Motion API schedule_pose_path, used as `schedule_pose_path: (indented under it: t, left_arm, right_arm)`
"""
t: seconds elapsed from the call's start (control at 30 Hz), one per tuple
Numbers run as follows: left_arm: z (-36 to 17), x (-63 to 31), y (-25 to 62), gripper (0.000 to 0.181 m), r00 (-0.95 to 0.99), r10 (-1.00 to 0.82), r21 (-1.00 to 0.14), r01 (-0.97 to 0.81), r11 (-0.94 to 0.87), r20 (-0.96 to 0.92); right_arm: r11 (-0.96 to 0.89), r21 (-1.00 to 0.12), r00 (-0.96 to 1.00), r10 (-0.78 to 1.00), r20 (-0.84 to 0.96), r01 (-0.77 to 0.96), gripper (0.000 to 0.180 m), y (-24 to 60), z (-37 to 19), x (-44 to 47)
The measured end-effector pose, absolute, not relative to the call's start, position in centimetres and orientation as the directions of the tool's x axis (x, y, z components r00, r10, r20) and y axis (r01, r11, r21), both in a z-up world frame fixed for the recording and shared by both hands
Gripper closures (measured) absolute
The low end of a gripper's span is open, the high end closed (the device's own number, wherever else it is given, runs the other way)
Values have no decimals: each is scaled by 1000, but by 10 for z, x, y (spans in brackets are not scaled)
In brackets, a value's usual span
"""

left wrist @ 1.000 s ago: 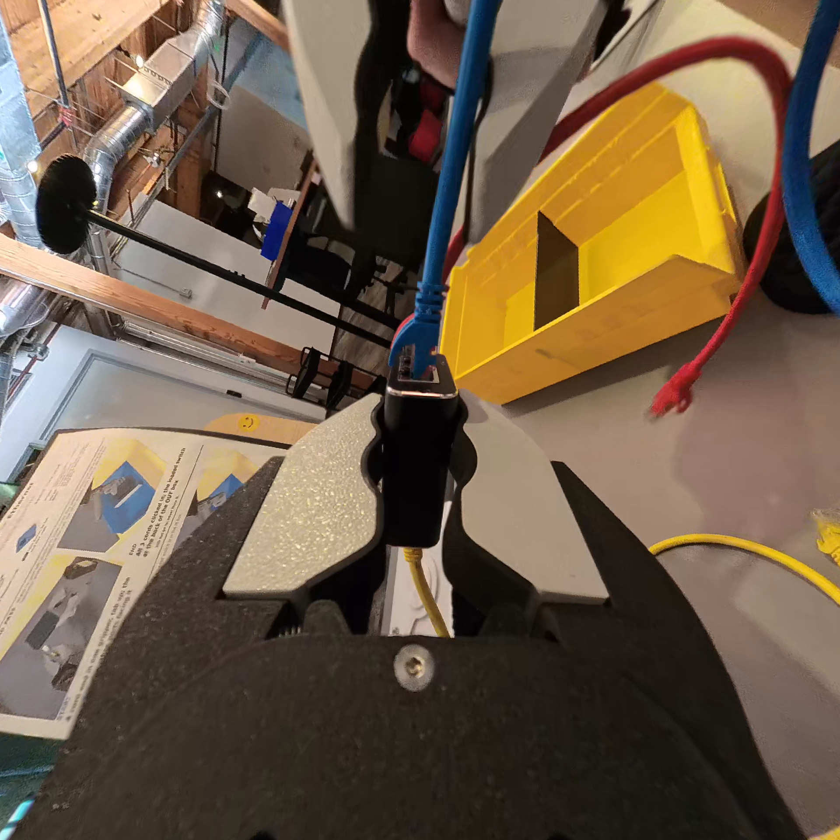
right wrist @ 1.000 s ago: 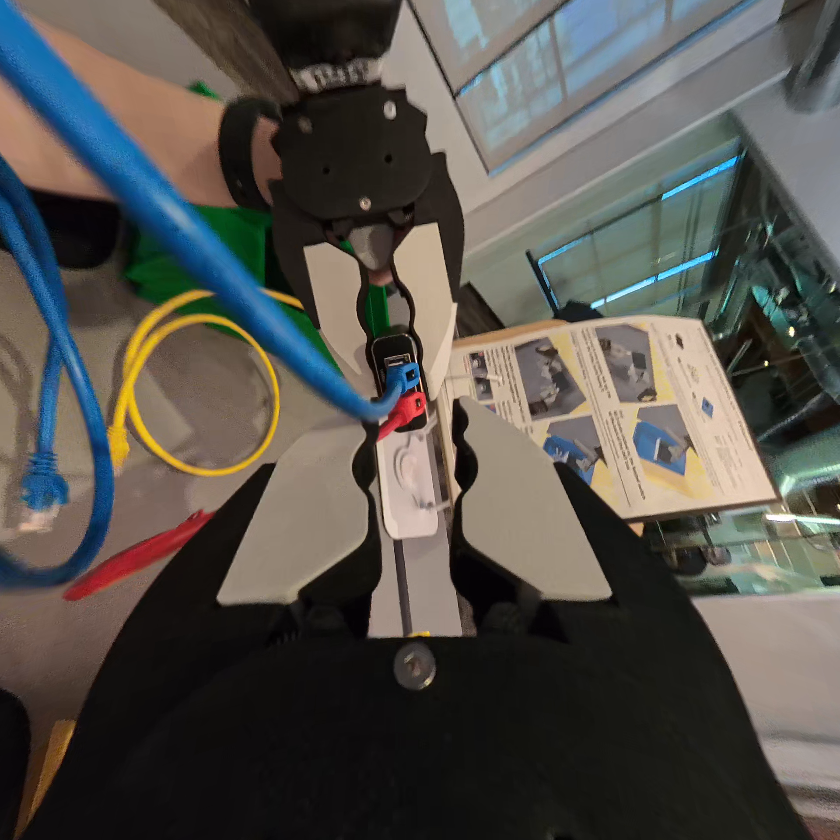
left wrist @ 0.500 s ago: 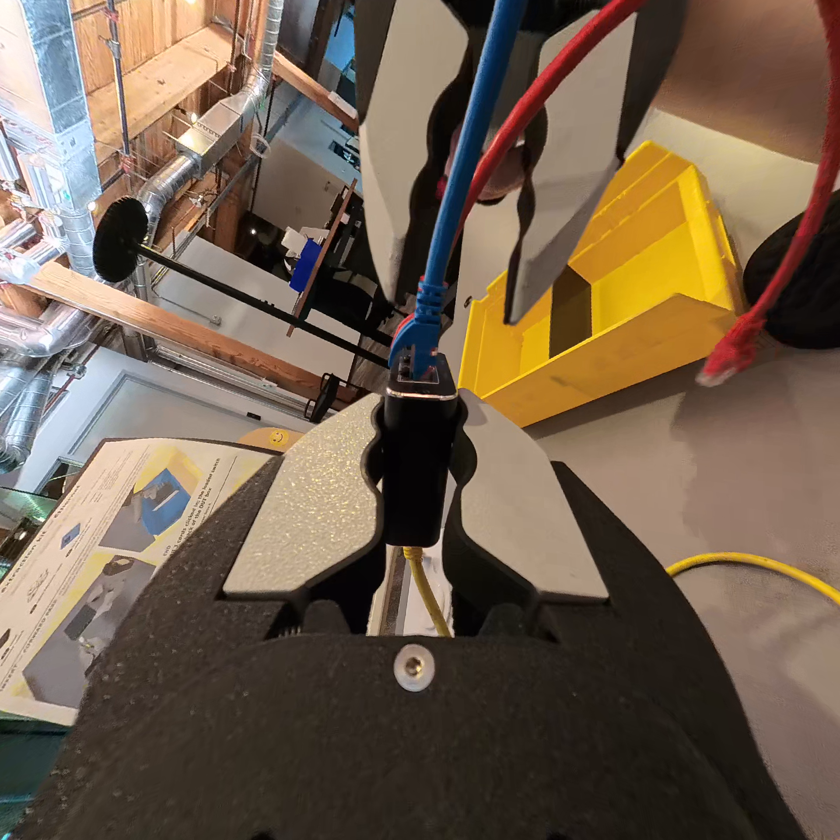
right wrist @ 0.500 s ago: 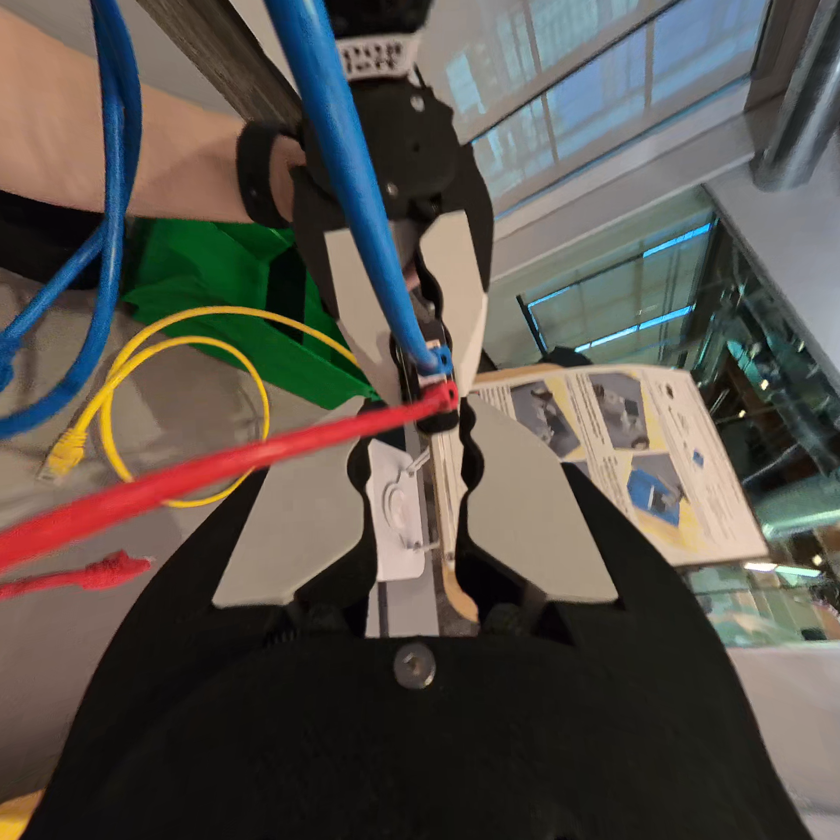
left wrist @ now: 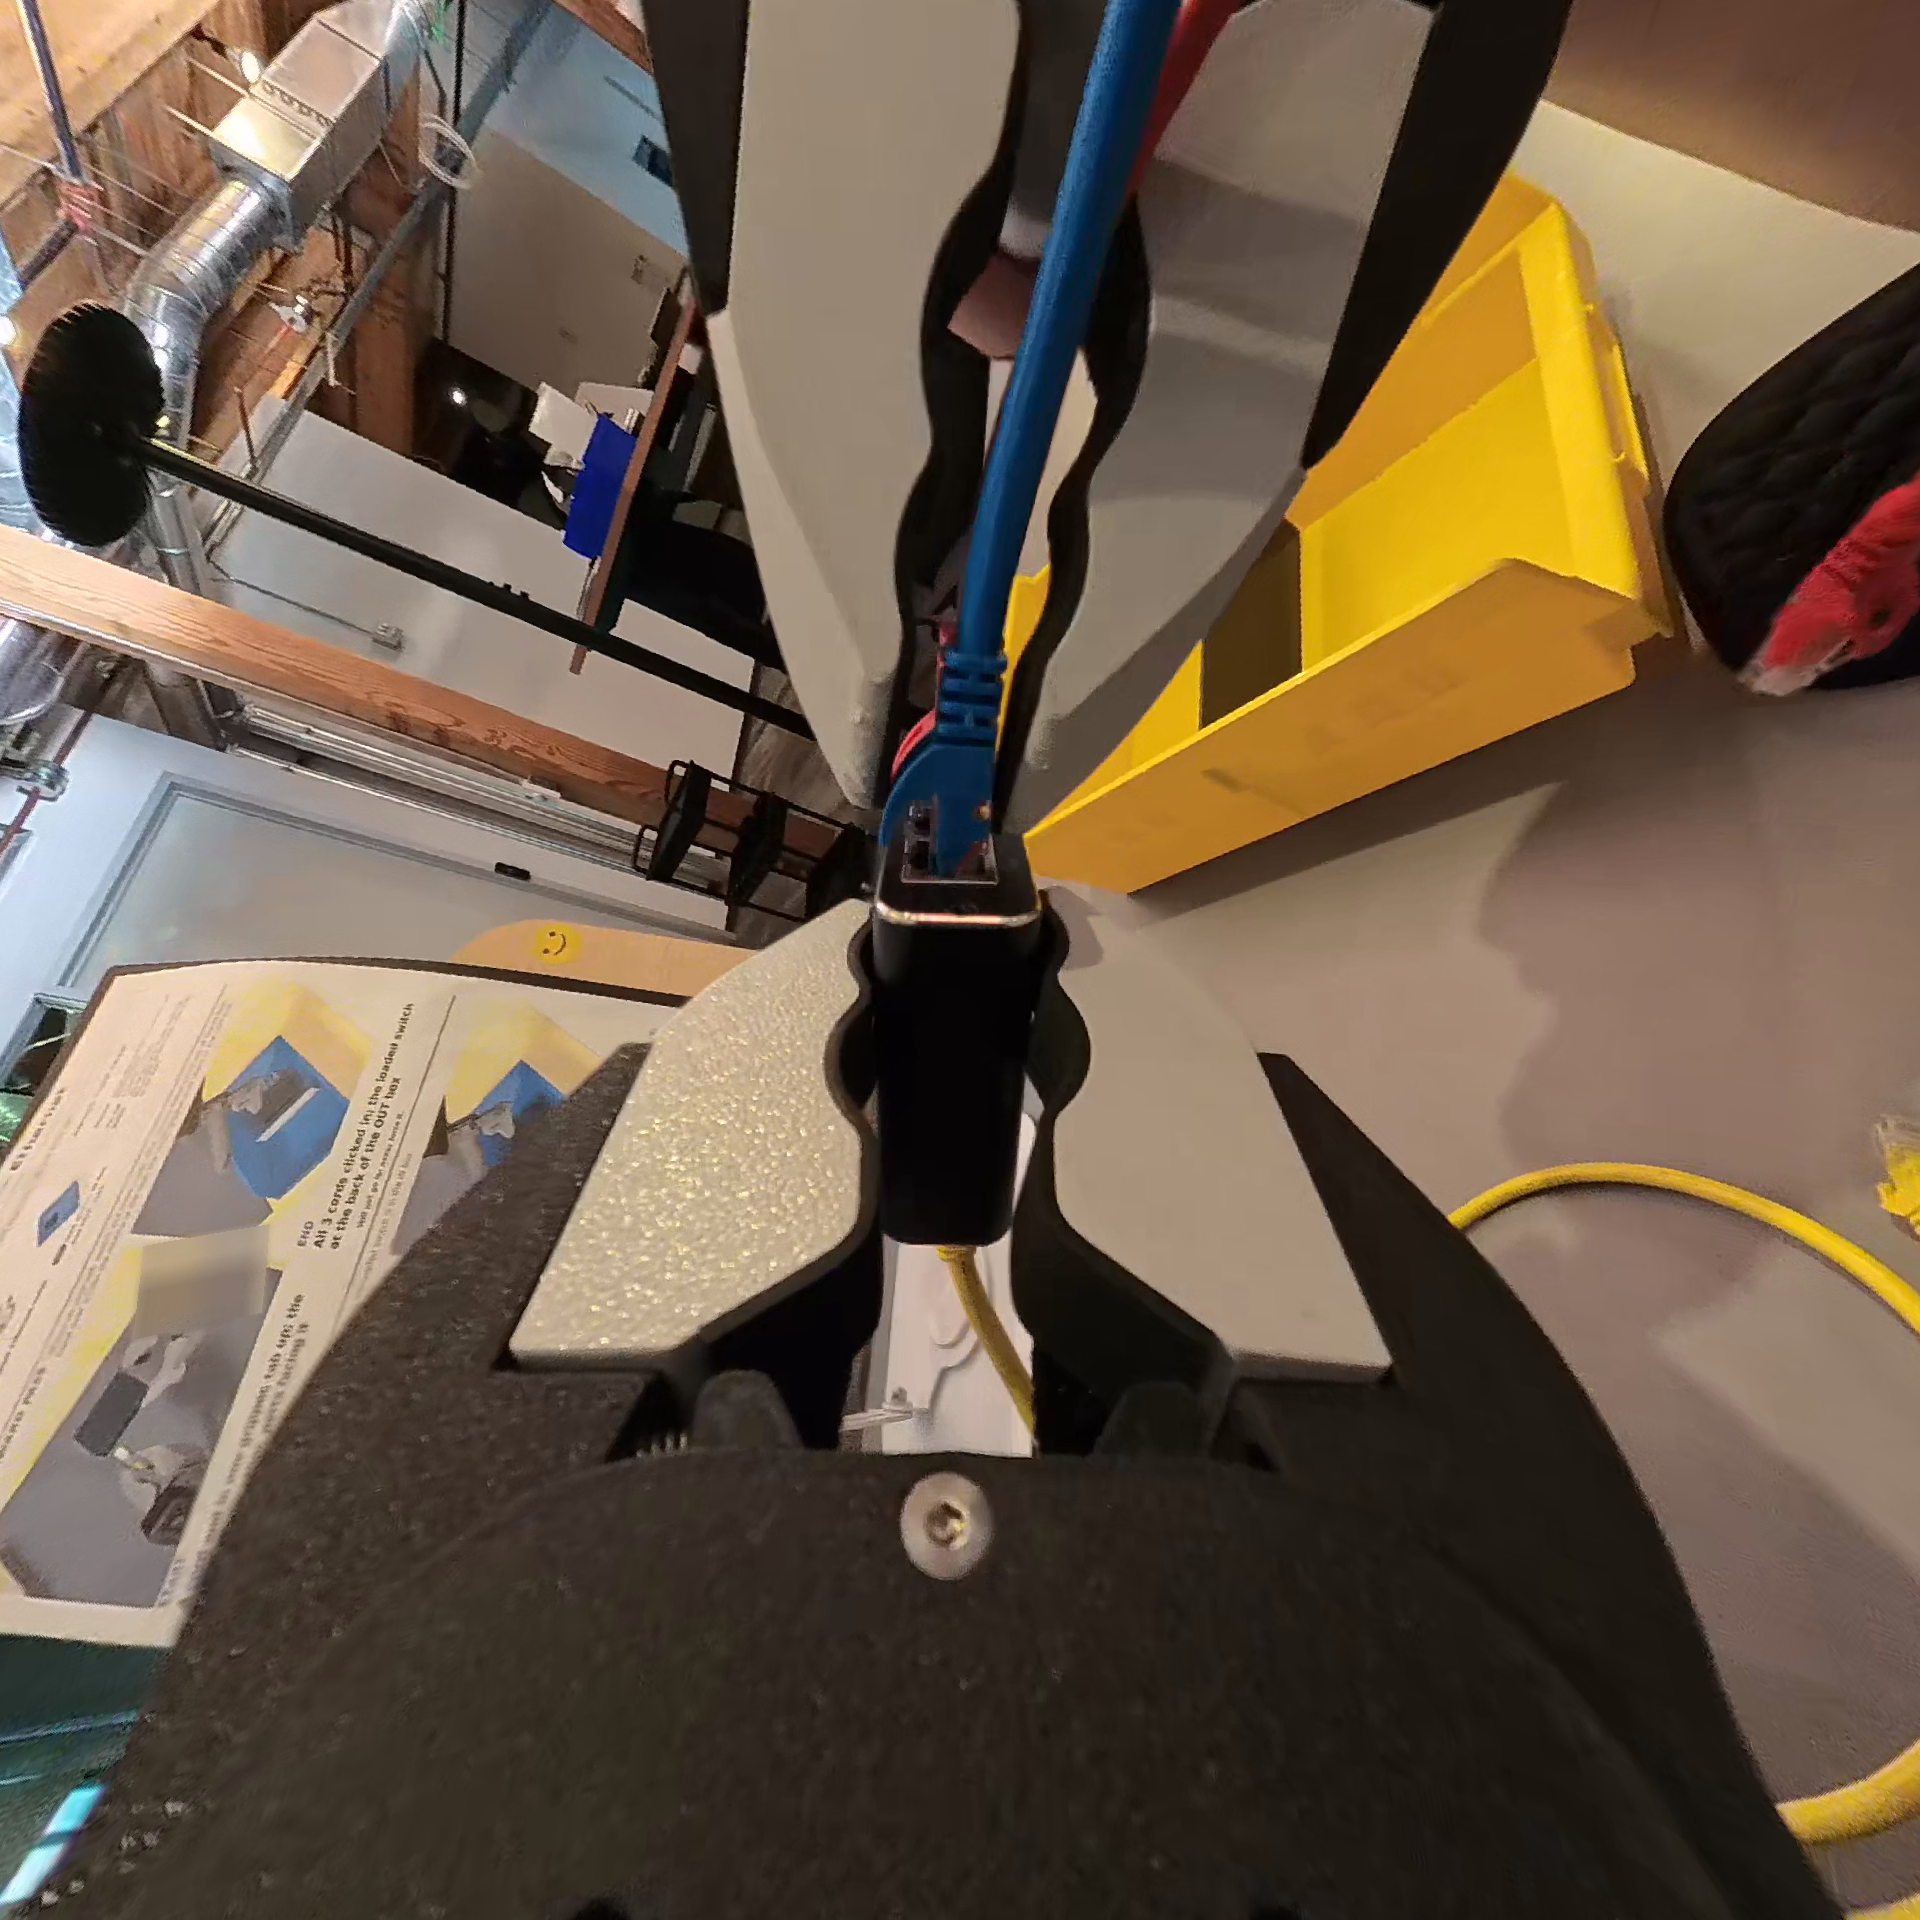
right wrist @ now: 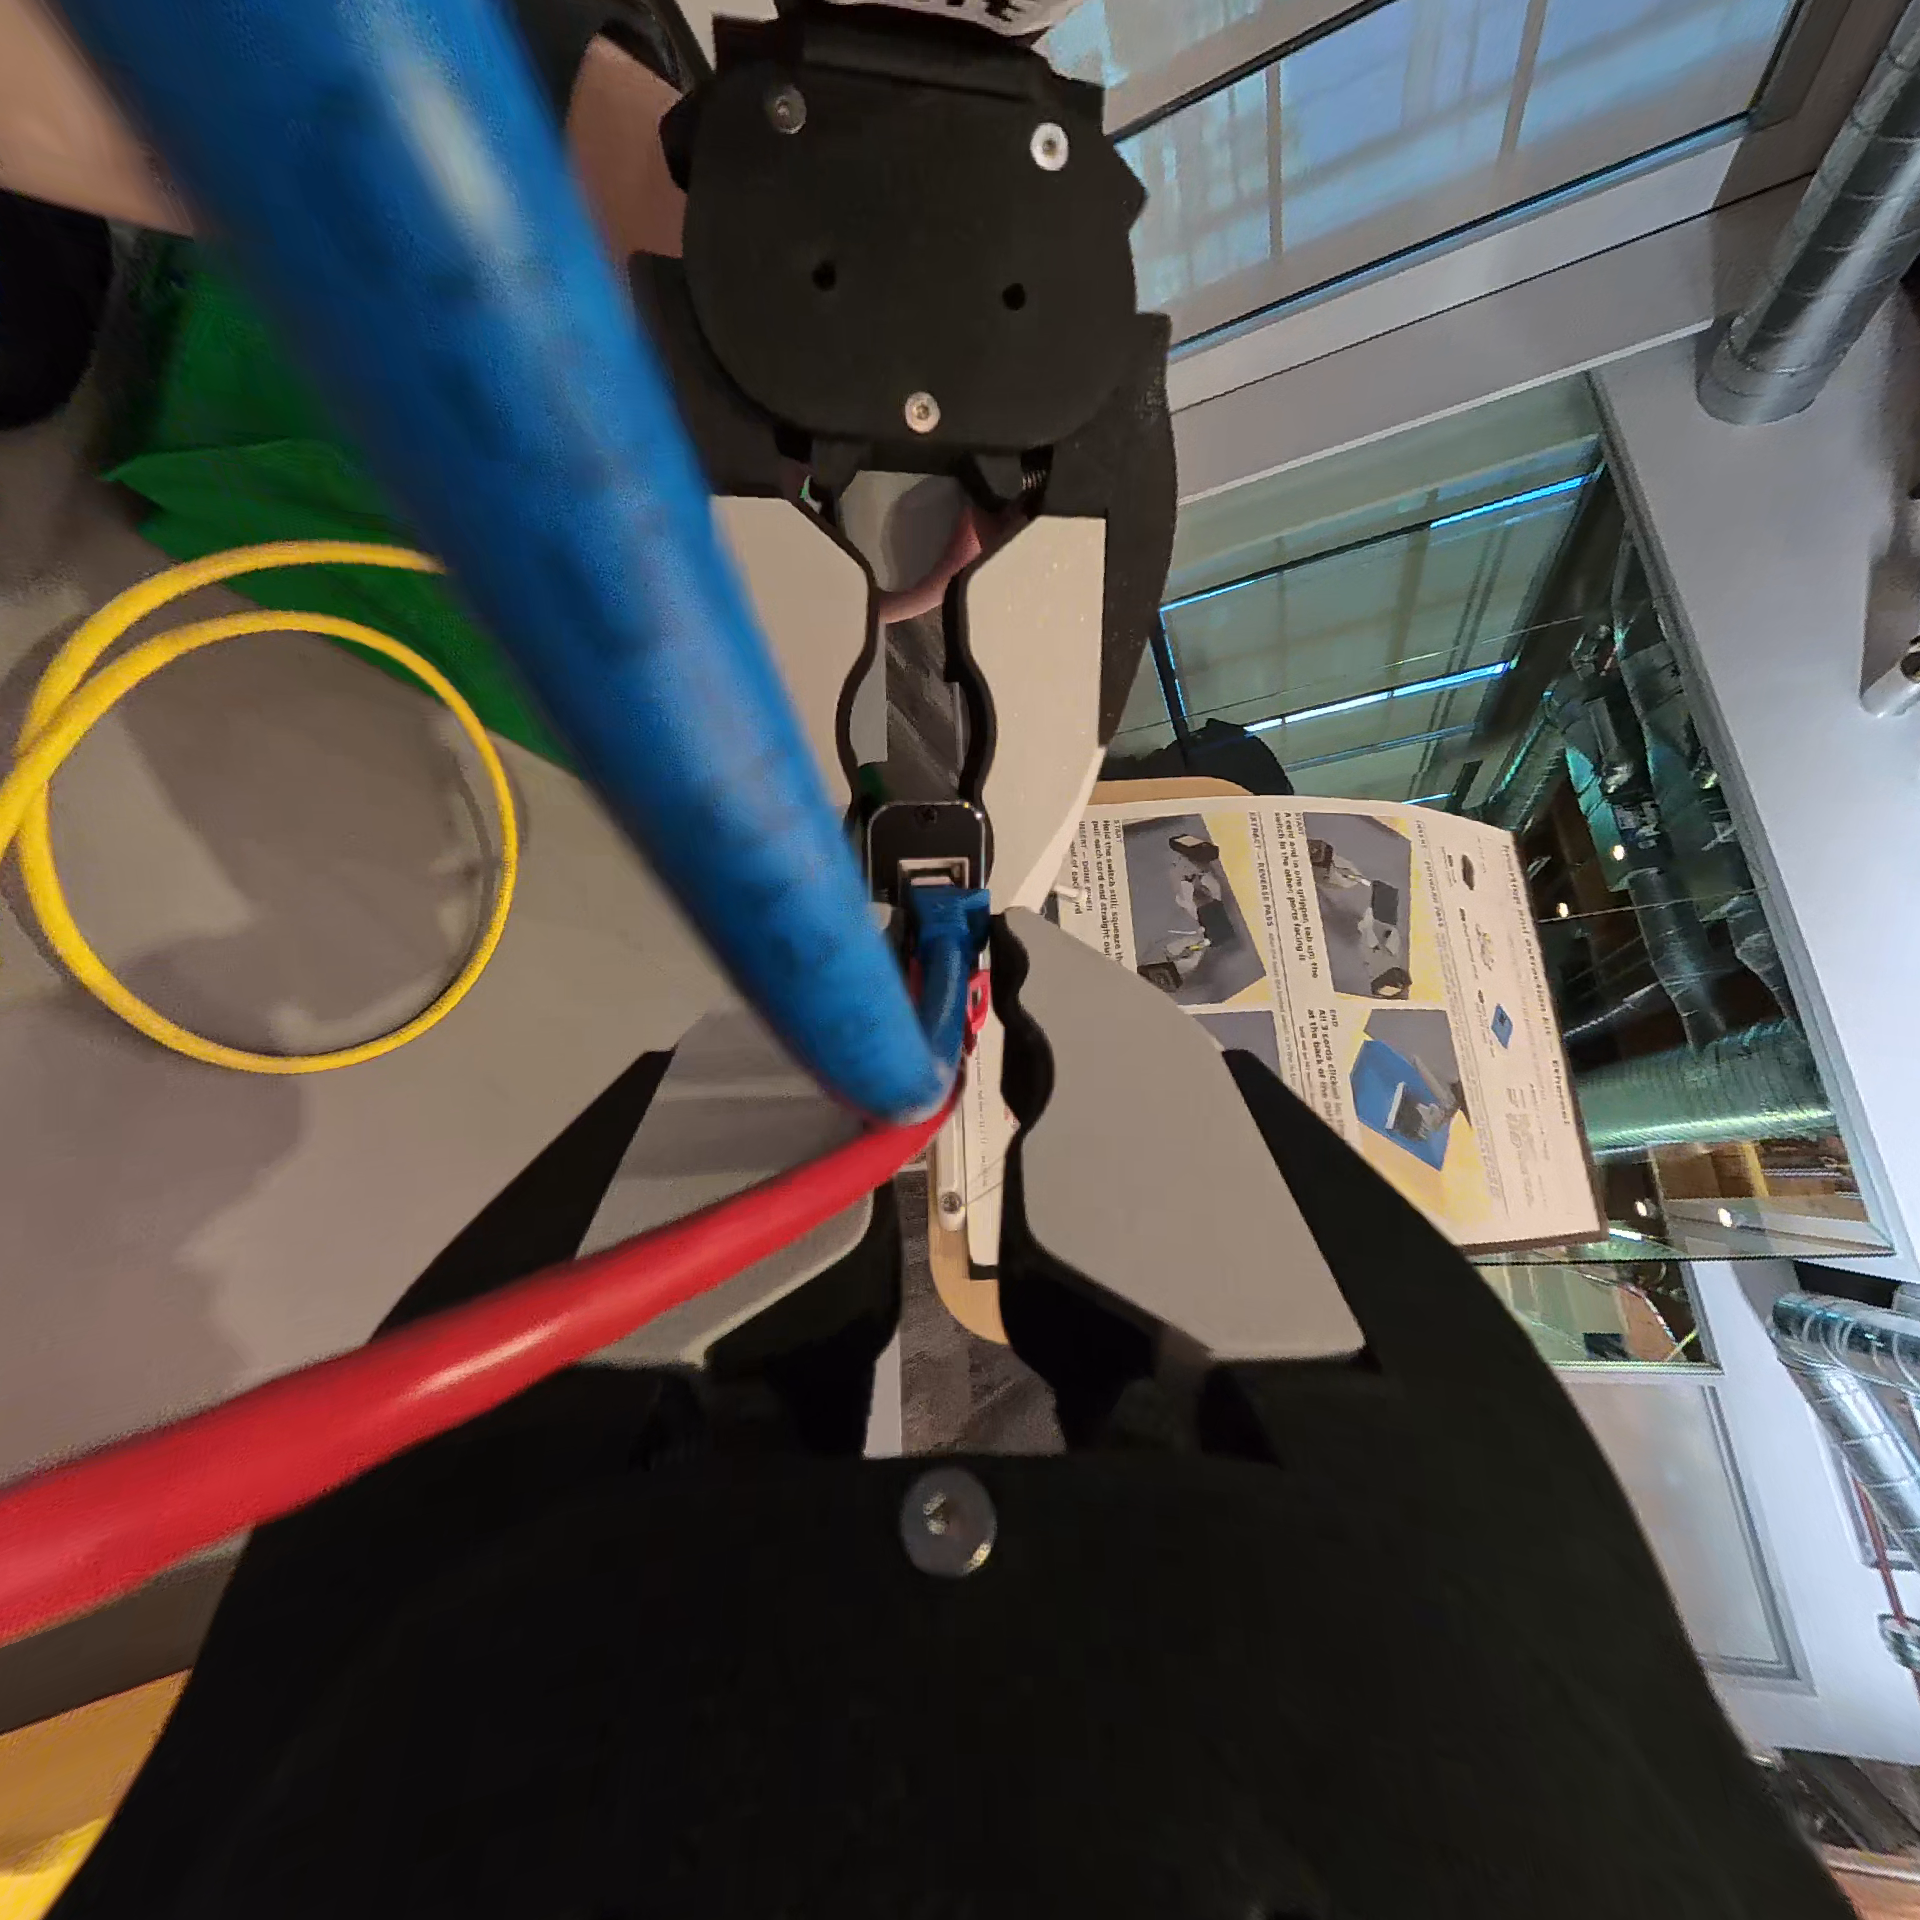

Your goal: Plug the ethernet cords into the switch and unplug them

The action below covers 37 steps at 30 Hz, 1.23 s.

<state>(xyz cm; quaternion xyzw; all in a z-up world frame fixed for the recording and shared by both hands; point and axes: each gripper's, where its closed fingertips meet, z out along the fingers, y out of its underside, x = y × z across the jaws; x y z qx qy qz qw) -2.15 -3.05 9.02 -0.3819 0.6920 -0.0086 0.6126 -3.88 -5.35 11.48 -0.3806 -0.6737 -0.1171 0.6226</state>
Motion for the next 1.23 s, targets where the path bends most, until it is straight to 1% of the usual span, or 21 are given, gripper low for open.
schedule_pose_path:
  t: [0.23,0.43,0.57,0.67,0.7,0.77,0.87,0.97,1.07,1.13,1.23]
  left_arm:
    - [85,-22,-29,157,26,-546,-473,-535,700,-838]
    - [98,-16,-27,156,117,-493,-489,-445,750,-862]
    - [103,-12,-18,144,198,-443,-484,-426,764,-874]
    - [102,-11,-7,137,228,-400,-460,-478,748,-888]
    - [101,-10,-4,138,231,-377,-442,-493,749,-897]
    - [97,-7,-5,153,223,-360,-423,-489,763,-906]
    - [94,-6,-5,155,202,-394,-440,-496,748,-897]
    - [90,-7,-3,155,172,-373,-404,-544,736,-912]
    - [82,-9,-2,154,119,-451,-432,-572,697,-885]
    - [74,-9,-1,154,85,-511,-455,-595,662,-855]
    - [66,-7,0,153,54,-545,-460,-609,646,-837]
  right_arm:
    - [676,-318,56,379,924,665,164,-51,111,-42]
    - [663,-295,79,336,938,688,165,-51,119,-40]
    - [656,-298,85,336,938,694,165,-47,118,-38]
    - [658,-295,79,337,938,693,165,-44,116,-39]
    - [660,-290,76,334,940,693,164,-44,115,-40]
    - [661,-288,76,331,941,693,164,-44,116,-40]
    - [650,-297,73,348,935,700,164,-44,113,-38]
    - [640,-293,61,358,932,710,164,-43,110,-37]
    - [612,-342,74,420,905,713,164,-41,105,-36]
    - [595,-357,72,447,891,720,164,-39,100,-35]
    - [556,-430,88,536,840,712,164,-38,93,-31]
